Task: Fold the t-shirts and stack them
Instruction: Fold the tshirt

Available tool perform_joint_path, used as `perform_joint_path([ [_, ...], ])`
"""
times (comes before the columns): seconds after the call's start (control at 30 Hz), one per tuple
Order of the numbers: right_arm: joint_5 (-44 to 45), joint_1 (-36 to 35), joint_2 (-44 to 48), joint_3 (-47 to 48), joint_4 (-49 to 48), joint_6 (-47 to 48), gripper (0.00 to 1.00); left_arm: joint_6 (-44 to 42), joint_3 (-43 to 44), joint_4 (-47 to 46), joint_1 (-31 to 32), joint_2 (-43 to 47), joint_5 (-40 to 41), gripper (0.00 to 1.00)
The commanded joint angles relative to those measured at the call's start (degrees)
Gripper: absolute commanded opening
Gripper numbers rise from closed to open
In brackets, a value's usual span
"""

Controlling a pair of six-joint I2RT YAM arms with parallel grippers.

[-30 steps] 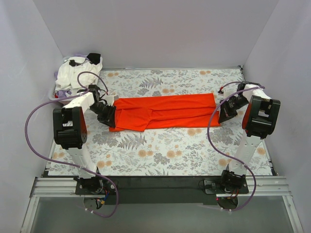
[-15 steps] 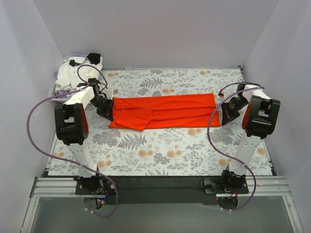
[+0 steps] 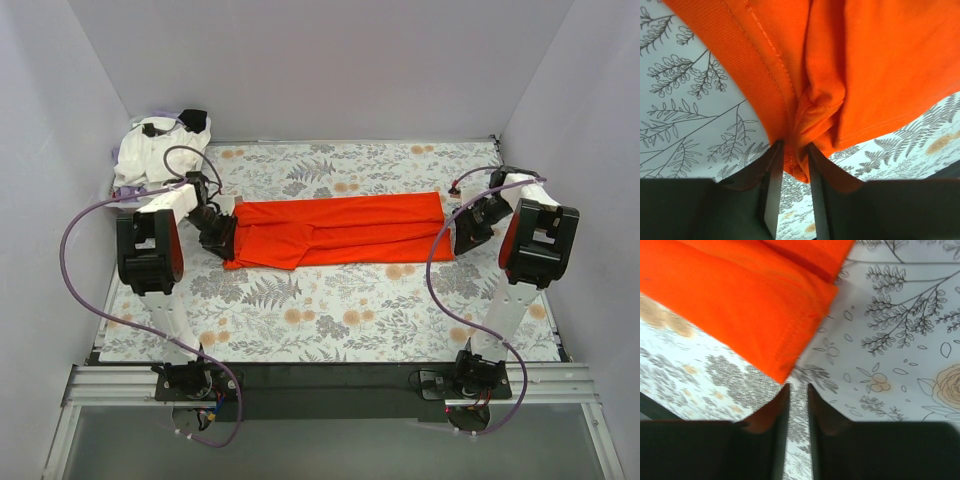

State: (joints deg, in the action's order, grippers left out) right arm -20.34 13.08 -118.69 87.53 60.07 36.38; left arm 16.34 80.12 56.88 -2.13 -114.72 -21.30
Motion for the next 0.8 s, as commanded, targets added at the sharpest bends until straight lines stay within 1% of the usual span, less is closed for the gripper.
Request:
perform_joint_path([
  [0.0,-8.8,0.1,9.2,0.6,1.5,4.3,0.32,-0.7,1.2,0.2,-0.2,7.4,-3.9,0.28],
  [0.03,-10.5,0.0,10.7,0.5,1.5,4.6,0.38,-0.8,1.1,0.5,-0.2,8.7,-5.0,0.29],
  [0.07,-12.1,-0.3,13.2,0.4,1.2,4.8,0.47,-1.0,1.0,1.4,-0.2,9.9,-6.3,0.33],
  [0.1,-14.8,-0.8,14.2,0.4,1.1,4.7,0.49,-0.8,1.0,1.8,-0.2,12.0,-8.2,0.34],
  [0.17,-17.2,-3.2,16.2,0.0,0.1,3.4,0.50,-0.2,0.6,3.1,-0.2,13.5,-10.8,0.36],
  [0.2,-19.0,-4.4,16.8,-0.5,-2.4,0.6,0.50,0.4,-0.1,3.4,-0.2,14.6,-13.4,0.37],
  [0.27,-20.4,-8.7,18.4,-2.7,-5.7,-2.5,0.51,1.9,-1.1,3.1,-0.2,15.1,-14.9,0.40],
  [0.3,-21.7,-10.3,18.8,-3.8,-10.5,-6.8,0.51,3.2,-2.2,3.1,-0.1,15.0,-15.4,0.41],
  [0.33,-22.2,-13.0,19.5,-5.4,-12.9,-9.1,0.51,3.6,-2.6,3.1,0.0,14.8,-15.9,0.41],
  [0.4,-23.1,-17.5,19.4,-6.5,-18.3,-14.0,0.51,5.5,-3.7,1.7,-0.1,14.3,-15.9,0.41],
  [0.43,-23.1,-21.2,18.8,-6.8,-23.2,-18.4,0.51,6.2,-4.4,1.0,0.1,14.1,-15.9,0.41],
  [0.5,-22.2,-24.8,18.0,-7.2,-27.5,-22.5,0.51,7.6,-4.7,-0.1,0.1,12.7,-15.8,0.41],
  [0.53,-22.1,-28.3,17.4,-7.5,-31.5,-26.0,0.51,9.0,-4.8,-0.5,0.2,12.1,-15.7,0.41],
  [0.6,-21.2,-31.6,15.9,-8.2,-35.5,-29.5,0.51,10.0,-5.1,-1.9,0.3,10.7,-15.4,0.41],
  [0.63,-21.2,-34.4,15.1,-8.5,-37.6,-32.9,0.51,10.8,-5.2,-2.4,0.3,10.3,-14.8,0.41],
  [0.67,-21.0,-35.7,14.7,-9.3,-41.8,-34.8,0.52,11.0,-5.5,-3.4,0.3,10.0,-13.9,0.41],
  [0.77,-19.6,-40.0,12.3,-9.8,-47.5,-39.6,0.52,12.1,-5.5,-4.9,0.4,8.4,-12.9,0.41],
])
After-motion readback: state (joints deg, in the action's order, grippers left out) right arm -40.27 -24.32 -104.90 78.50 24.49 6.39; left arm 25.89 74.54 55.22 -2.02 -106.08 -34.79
